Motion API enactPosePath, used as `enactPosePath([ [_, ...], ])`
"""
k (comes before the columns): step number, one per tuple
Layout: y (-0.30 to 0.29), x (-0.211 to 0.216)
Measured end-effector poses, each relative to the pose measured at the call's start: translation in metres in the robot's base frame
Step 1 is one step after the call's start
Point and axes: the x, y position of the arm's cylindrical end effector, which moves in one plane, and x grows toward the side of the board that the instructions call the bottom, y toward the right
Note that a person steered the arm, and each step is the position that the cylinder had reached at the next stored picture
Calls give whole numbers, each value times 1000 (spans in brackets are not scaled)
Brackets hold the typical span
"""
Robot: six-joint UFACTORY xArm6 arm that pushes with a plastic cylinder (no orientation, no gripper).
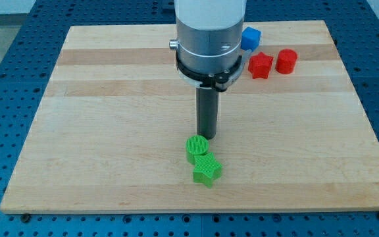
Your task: Put the cube at the center left side of the board
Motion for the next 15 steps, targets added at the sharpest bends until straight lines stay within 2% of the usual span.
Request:
enactPosePath([
  [2, 0, -3],
  [3, 0, -21],
  [5, 54, -70],
  [9, 63, -154],
  [10, 80, -158],
  [13, 152, -243],
  [14, 162, -278],
  [15, 158, -287],
])
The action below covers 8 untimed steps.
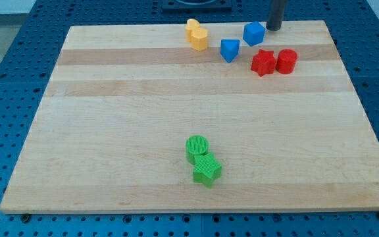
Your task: Put the cube at the center left side of the board
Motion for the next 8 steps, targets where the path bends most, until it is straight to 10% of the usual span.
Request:
enactPosePath([
  [8, -64, 32],
])
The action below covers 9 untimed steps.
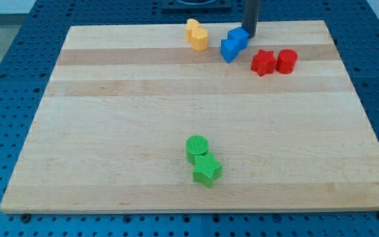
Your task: Put the cube at the center left side of the board
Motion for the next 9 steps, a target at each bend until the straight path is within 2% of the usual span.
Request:
enactPosePath([
  [2, -37, 25],
  [5, -87, 37],
  [9, -92, 122],
])
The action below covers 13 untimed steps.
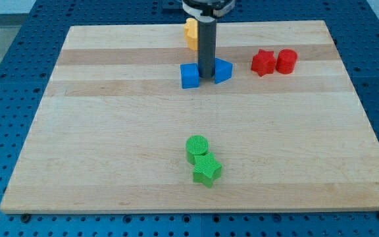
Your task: Put the cube at the center left side of the board
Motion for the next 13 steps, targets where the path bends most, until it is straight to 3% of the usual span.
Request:
enactPosePath([
  [4, -76, 7],
  [7, -101, -17],
  [11, -173, 40],
  [13, -182, 59],
])
